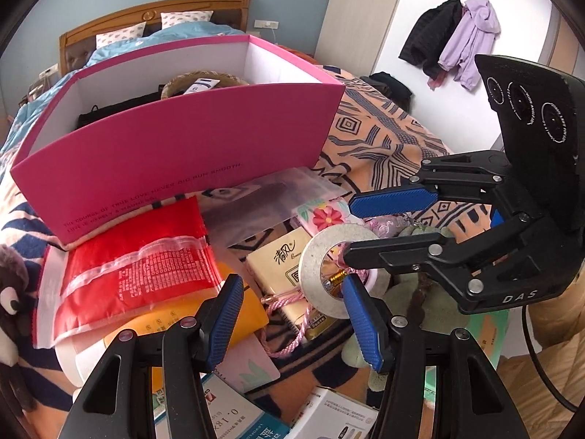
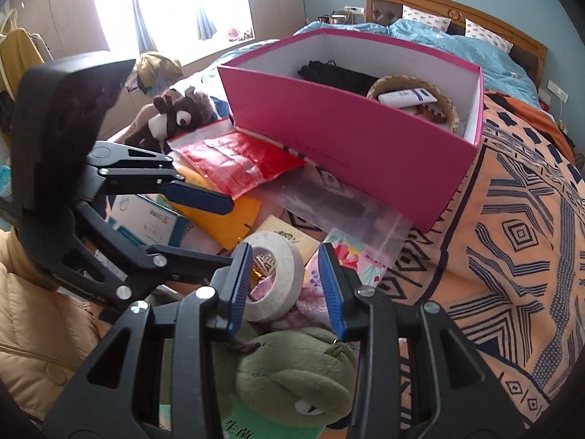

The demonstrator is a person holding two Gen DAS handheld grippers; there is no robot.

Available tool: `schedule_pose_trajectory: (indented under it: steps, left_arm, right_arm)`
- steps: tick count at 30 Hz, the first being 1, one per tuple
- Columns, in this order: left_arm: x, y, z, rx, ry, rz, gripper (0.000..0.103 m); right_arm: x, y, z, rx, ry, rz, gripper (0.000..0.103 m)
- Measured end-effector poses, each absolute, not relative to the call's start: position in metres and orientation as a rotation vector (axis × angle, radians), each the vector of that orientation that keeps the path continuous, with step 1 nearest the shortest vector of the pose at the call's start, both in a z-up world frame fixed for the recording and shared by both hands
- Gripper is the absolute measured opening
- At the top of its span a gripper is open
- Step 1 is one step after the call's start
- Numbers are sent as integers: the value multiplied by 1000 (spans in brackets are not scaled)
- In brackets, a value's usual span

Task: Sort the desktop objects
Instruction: 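Move the right gripper back to the white tape roll in the clutter, then close the right gripper on the white tape roll and lift it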

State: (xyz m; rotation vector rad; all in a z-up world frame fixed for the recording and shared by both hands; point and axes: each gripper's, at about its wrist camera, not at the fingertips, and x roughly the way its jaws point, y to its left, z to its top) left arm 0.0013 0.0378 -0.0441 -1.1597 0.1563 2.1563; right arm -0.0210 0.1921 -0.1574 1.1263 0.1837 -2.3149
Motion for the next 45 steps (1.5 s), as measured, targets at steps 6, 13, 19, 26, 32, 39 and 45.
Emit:
schedule_pose_trajectory:
  steps: [6,13,19,26,32,39,45]
  left_arm:
    - [1,39,-45,-1161,145,2142,58]
    - [1,40,-49,-1169,131,2124,58]
    - [0,38,-51,-1179,87,2091,57]
    - [-2,40,-46,-1173,21,2043,57]
    - [-4,44,-34,-1146,-4,2037,57]
    - [-15,45,-27,-1152,-66,2031,50]
    - [-23,44,-23,-1147,-95,2036,35]
  right_arm:
    - [-22,190,-163,1163,229,-2324,38]
    - [-25,185,-168,1175,265,-2314,21]
    - [-24,185,-166,1163,266,-2327,20]
    - [-22,198,-159,1123,150,-2369,20]
    - [-24,206,-149,1070,66,-2408,20]
    - [-27,211,-141,1017,-18,-2431,20]
    - [-30,213,-134,988,-37,-2450,20]
